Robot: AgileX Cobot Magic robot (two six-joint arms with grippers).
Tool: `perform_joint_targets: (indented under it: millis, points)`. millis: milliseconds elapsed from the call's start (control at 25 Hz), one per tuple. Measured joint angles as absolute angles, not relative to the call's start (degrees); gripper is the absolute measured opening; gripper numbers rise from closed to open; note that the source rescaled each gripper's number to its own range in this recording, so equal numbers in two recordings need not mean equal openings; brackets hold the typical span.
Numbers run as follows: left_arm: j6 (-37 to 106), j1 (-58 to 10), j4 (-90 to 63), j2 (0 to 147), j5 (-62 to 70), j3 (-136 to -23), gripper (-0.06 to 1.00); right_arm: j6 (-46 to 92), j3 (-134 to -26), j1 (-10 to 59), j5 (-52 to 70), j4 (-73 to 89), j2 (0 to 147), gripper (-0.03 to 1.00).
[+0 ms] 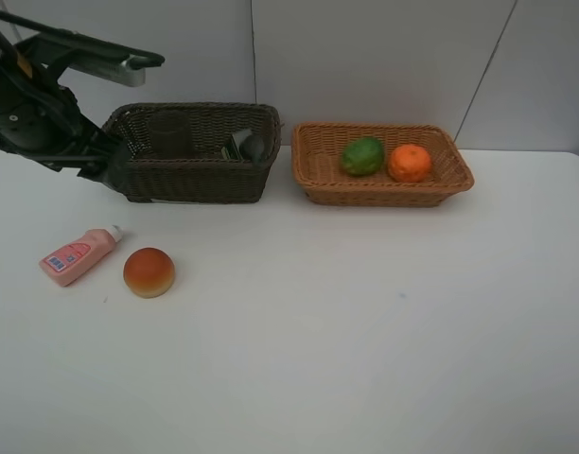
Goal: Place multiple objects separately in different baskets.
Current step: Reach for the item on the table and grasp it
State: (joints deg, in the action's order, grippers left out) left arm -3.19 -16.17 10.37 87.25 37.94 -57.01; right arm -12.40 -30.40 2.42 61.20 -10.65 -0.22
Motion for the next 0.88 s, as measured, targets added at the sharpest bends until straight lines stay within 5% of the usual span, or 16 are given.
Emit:
perform_joint_targets:
  millis: [520, 880]
  points:
    - [-2.36, -16.01, 14.44, 86.2, 36.99, -47.8, 1.0, -12.4, -30.4, 2.42, 61.2, -10.65, -0.22, 0.82]
    - [0.0, -9.26, 14.87, 86.68, 29.33, -44.46, 1.0, -12.4, -30.4, 2.42, 61.2, -10.65, -0.22, 0.82]
